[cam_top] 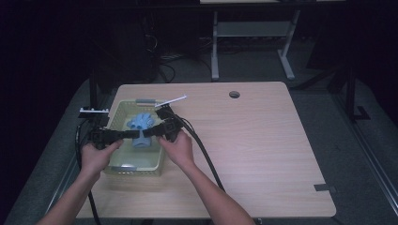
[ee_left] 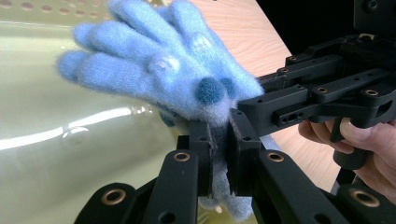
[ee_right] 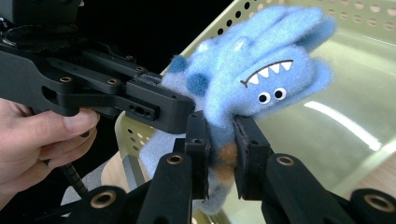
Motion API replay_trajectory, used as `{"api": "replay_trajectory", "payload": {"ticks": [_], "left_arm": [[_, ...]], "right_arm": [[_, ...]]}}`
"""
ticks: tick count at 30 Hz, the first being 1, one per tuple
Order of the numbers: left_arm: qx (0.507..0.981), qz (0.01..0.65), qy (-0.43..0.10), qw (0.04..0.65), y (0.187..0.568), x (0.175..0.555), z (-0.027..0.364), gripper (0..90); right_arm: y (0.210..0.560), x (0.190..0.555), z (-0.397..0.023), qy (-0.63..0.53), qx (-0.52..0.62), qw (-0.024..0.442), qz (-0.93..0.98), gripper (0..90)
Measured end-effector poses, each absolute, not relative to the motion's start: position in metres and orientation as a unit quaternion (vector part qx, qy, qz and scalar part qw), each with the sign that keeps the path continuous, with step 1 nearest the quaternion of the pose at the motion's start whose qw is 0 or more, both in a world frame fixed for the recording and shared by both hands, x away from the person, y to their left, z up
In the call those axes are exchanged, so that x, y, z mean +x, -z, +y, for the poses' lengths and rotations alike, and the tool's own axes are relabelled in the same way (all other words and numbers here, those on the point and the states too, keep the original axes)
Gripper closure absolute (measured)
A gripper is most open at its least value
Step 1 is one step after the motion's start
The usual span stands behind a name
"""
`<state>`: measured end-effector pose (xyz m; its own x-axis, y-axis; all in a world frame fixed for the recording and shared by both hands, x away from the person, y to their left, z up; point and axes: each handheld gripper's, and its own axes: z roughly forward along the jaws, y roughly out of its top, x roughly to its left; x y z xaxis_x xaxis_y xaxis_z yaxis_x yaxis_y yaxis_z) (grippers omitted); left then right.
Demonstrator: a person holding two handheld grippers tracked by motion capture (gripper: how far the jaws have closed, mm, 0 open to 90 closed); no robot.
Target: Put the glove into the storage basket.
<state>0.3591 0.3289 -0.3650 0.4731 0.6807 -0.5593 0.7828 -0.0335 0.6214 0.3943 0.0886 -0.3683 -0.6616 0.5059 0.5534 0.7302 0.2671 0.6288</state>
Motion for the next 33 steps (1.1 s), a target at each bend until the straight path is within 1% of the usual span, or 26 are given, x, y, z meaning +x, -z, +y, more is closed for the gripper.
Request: {"api": "replay_trajectory", "payload": {"ticks": [18, 20, 28, 33], "left_arm": [[0.714, 0.524, 0.055, 0.462, 0.368, 0.362, 0.346, 82.3], [0.721, 0.521, 0.053, 0.454, 0.369, 0.363, 0.349, 82.3], [0.717, 0.534, 0.052, 0.444, 0.373, 0.367, 0.352, 82.3], [0.725, 0.536, 0.051, 0.429, 0.377, 0.371, 0.351, 82.3]], "right_arm": [[0.377, 0.401, 0.107, 0.465, -0.389, 0.137, -0.783, 77.4], [0.378, 0.402, 0.109, 0.463, -0.389, 0.136, -0.785, 77.4], [0.386, 0.406, 0.116, 0.463, -0.394, 0.142, -0.781, 77.4], [0.390, 0.408, 0.118, 0.456, -0.396, 0.142, -0.784, 77.0]]}}
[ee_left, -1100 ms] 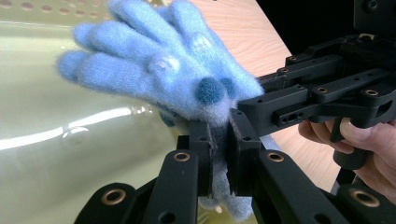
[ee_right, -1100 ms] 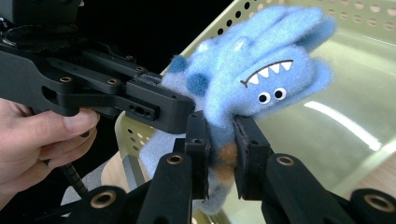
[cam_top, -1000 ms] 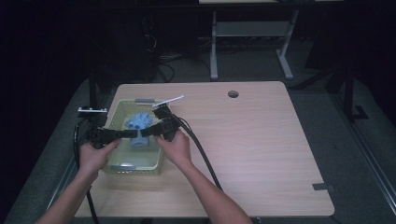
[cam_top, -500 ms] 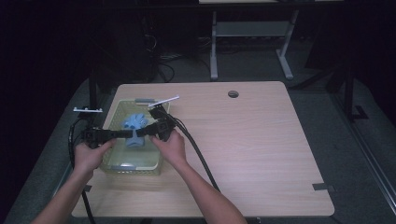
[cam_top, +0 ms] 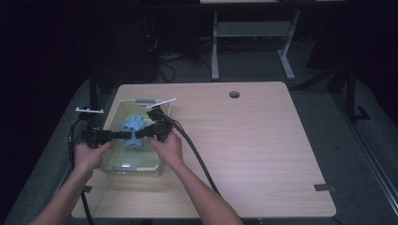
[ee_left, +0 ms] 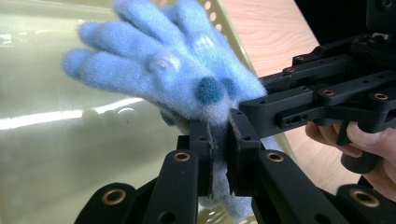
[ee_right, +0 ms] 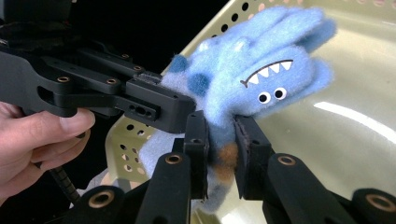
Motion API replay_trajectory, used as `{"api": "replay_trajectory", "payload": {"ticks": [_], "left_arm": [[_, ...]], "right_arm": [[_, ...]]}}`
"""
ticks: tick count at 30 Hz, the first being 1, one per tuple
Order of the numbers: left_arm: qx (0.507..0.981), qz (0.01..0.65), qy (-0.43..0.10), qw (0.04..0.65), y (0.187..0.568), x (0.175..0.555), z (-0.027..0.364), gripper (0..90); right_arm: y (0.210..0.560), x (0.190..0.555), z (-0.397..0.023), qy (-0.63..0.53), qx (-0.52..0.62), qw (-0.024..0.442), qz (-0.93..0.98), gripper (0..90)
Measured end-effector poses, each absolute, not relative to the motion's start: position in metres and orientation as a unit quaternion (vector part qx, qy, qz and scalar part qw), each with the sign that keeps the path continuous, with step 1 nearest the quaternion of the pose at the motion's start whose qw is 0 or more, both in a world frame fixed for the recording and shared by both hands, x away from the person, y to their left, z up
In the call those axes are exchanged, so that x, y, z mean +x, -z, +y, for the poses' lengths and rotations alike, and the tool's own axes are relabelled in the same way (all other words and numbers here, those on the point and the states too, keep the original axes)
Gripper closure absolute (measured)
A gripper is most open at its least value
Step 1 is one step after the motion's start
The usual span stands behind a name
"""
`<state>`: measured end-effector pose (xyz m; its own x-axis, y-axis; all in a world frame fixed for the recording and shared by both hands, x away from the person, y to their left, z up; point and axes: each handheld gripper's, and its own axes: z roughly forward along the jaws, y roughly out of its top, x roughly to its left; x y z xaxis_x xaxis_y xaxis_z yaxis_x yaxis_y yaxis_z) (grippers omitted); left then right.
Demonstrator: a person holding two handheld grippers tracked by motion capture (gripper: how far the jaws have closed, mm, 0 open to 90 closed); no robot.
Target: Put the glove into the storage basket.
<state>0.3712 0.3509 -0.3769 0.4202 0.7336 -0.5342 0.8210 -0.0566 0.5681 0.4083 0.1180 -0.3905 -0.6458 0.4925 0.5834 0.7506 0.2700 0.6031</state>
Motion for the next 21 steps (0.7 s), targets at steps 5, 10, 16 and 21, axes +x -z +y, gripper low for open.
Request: {"api": "replay_trajectory", "payload": {"ticks": [5, 10, 16, 21], "left_arm": [[0.741, 0.540, 0.047, 0.397, 0.385, 0.376, 0.345, 82.4], [0.754, 0.541, 0.041, 0.370, 0.390, 0.380, 0.338, 82.6], [0.758, 0.547, 0.040, 0.353, 0.394, 0.383, 0.336, 82.9], [0.766, 0.557, 0.026, 0.319, 0.399, 0.387, 0.333, 82.9]], "right_arm": [[0.399, 0.410, 0.120, 0.436, -0.402, 0.144, -0.792, 76.6], [0.408, 0.412, 0.120, 0.424, -0.411, 0.145, -0.794, 76.3], [0.411, 0.412, 0.122, 0.412, -0.415, 0.136, -0.800, 76.1], [0.409, 0.412, 0.119, 0.397, -0.425, 0.109, -0.806, 72.5]]}}
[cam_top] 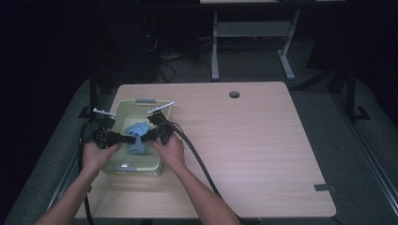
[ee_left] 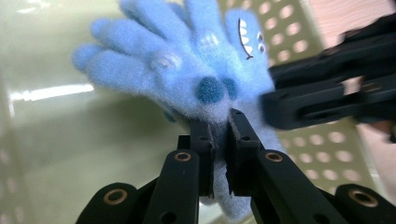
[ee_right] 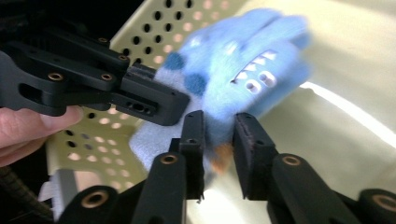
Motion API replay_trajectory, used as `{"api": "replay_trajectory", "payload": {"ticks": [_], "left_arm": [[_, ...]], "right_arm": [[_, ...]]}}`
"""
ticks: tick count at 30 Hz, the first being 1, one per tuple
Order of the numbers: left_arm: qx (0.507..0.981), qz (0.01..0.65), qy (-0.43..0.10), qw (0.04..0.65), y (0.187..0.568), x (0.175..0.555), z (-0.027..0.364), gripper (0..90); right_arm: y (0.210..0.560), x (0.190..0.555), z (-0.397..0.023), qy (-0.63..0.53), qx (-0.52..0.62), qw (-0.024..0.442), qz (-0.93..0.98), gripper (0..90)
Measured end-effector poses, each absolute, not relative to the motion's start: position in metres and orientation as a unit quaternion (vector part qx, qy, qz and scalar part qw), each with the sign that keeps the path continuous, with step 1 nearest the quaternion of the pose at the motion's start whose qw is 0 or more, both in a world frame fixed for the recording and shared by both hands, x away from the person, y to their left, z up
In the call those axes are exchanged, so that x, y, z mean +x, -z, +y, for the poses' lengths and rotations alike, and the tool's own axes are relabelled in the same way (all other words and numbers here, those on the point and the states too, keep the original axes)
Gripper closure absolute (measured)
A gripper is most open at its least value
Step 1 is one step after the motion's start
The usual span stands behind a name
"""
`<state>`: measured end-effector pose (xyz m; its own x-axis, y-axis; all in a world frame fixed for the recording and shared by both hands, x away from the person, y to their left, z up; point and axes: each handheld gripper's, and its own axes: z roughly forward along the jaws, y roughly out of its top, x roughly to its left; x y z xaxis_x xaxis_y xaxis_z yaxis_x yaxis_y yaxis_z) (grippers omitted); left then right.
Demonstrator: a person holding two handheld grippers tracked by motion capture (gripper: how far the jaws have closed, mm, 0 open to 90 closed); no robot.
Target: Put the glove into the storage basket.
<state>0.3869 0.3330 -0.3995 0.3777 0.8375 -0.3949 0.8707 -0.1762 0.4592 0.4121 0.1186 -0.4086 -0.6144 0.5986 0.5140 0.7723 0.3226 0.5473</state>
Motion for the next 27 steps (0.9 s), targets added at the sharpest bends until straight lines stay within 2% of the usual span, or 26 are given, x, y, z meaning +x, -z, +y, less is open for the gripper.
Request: {"api": "replay_trajectory", "payload": {"ticks": [10, 13, 19, 21, 24, 27], "left_arm": [[0.782, 0.581, 0.010, 0.225, 0.417, 0.397, 0.317, 80.4], [0.788, 0.577, -0.010, 0.215, 0.411, 0.399, 0.318, 71.7], [0.775, 0.587, -0.043, 0.231, 0.398, 0.396, 0.326, 66.3], [0.775, 0.583, -0.056, 0.238, 0.394, 0.394, 0.327, 66.7], [0.774, 0.578, -0.067, 0.249, 0.391, 0.393, 0.324, 74.7], [0.781, 0.579, -0.058, 0.228, 0.396, 0.397, 0.318, 76.3]], "right_arm": [[0.397, 0.410, 0.108, 0.401, -0.418, 0.097, -0.809, 71.4], [0.396, 0.409, 0.105, 0.405, -0.414, 0.098, -0.809, 70.6], [0.391, 0.408, 0.098, 0.415, -0.416, 0.097, -0.803, 70.1], [0.389, 0.408, 0.096, 0.421, -0.414, 0.094, -0.802, 69.7], [0.388, 0.407, 0.092, 0.423, -0.412, 0.093, -0.801, 68.7], [0.387, 0.405, 0.089, 0.427, -0.412, 0.091, -0.800, 68.2]]}}
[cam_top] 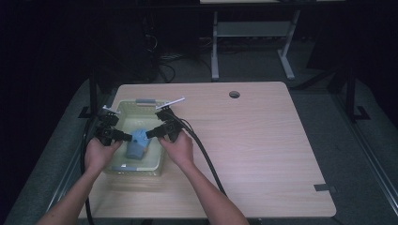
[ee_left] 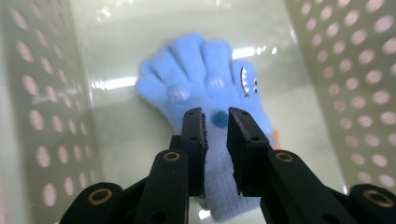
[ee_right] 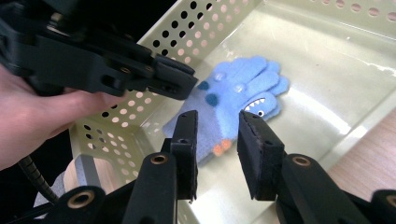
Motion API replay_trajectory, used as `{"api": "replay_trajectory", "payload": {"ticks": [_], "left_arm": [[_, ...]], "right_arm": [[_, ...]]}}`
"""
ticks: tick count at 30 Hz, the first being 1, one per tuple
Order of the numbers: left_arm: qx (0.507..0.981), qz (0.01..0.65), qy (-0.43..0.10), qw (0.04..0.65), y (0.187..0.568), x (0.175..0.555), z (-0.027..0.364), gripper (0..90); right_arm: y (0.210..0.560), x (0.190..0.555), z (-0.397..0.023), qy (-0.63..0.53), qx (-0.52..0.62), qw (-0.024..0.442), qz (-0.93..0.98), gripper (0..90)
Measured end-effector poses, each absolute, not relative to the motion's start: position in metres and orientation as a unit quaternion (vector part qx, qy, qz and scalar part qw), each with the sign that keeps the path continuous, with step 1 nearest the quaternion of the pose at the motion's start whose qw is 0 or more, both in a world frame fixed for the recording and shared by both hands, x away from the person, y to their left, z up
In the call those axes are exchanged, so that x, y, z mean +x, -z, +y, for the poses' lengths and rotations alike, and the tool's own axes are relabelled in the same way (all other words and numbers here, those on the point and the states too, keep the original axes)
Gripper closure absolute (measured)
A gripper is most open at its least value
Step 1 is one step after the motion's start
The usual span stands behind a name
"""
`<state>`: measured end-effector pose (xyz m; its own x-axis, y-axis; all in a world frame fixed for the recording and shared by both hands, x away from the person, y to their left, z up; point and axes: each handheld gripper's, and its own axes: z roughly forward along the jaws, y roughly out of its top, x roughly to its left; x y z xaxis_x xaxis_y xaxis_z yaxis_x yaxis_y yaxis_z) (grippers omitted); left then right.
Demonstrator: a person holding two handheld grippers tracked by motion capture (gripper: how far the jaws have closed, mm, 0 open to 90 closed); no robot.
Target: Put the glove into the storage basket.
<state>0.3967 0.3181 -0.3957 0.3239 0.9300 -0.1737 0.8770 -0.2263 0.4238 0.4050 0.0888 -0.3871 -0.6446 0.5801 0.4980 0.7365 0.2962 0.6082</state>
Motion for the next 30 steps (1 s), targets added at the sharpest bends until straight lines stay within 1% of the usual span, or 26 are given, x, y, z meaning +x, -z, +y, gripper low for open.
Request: {"api": "replay_trajectory", "payload": {"ticks": [4, 9, 11, 15, 19, 25, 30], "left_arm": [[0.783, 0.581, -0.065, 0.212, 0.402, 0.402, 0.311, 76.2], [0.798, 0.573, -0.052, 0.181, 0.410, 0.408, 0.308, 76.7], [0.801, 0.572, -0.041, 0.173, 0.414, 0.411, 0.307, 75.4], [0.797, 0.572, -0.048, 0.186, 0.412, 0.410, 0.307, 70.0], [0.786, 0.578, -0.051, 0.212, 0.405, 0.407, 0.308, 66.4], [0.777, 0.577, -0.045, 0.248, 0.397, 0.404, 0.310, 63.5], [0.777, 0.572, -0.049, 0.259, 0.392, 0.403, 0.312, 61.7]], "right_arm": [[0.387, 0.405, 0.083, 0.433, -0.415, 0.097, -0.794, 67.3], [0.385, 0.404, 0.076, 0.437, -0.413, 0.096, -0.793, 66.7], [0.384, 0.404, 0.074, 0.439, -0.413, 0.094, -0.792, 66.4], [0.382, 0.404, 0.070, 0.440, -0.413, 0.093, -0.792, 65.3], [0.383, 0.405, 0.065, 0.446, -0.415, 0.096, -0.787, 64.5], [0.383, 0.404, 0.062, 0.444, -0.419, 0.099, -0.786, 62.2], [0.381, 0.404, 0.061, 0.446, -0.416, 0.100, -0.786, 60.2]]}}
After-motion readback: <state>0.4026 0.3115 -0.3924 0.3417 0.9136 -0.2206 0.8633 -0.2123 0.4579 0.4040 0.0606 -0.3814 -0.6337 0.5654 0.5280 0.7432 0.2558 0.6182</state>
